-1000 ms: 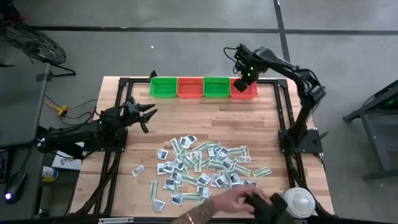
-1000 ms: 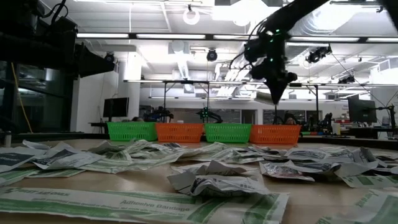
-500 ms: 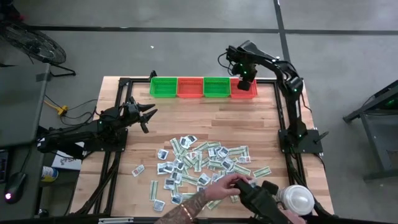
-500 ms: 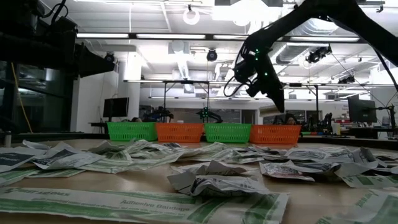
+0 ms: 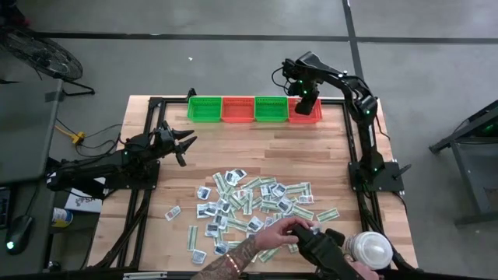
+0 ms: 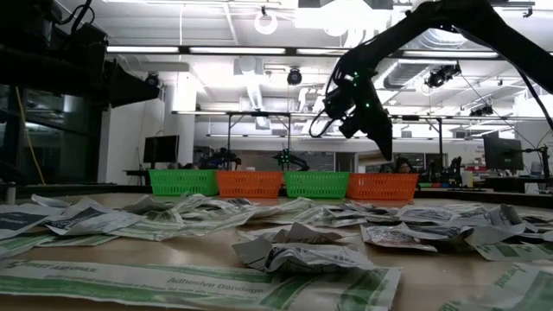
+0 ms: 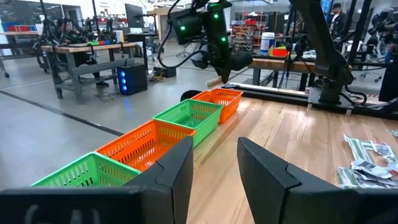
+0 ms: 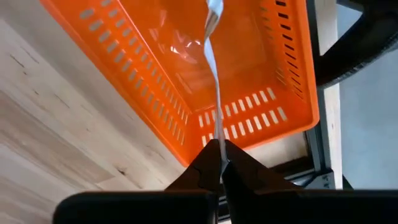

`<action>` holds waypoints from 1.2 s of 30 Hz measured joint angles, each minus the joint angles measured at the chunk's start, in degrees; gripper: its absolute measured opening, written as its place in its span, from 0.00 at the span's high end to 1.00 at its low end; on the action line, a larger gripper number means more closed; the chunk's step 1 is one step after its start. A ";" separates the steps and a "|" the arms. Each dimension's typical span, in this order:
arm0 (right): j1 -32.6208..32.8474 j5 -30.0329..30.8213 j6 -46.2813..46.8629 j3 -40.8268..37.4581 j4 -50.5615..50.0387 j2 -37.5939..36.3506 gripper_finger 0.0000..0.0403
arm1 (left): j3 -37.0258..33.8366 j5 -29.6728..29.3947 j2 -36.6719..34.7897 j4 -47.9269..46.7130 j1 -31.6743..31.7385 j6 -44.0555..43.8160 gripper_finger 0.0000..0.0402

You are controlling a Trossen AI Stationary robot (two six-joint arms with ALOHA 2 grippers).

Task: Pick & Place First Aid Supplies
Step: Put the green bandage pack in the right orange bin

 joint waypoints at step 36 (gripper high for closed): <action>5.33 -18.09 15.31 12.76 3.17 -0.11 0.68 | 0.00 0.00 0.00 0.00 0.00 0.00 0.70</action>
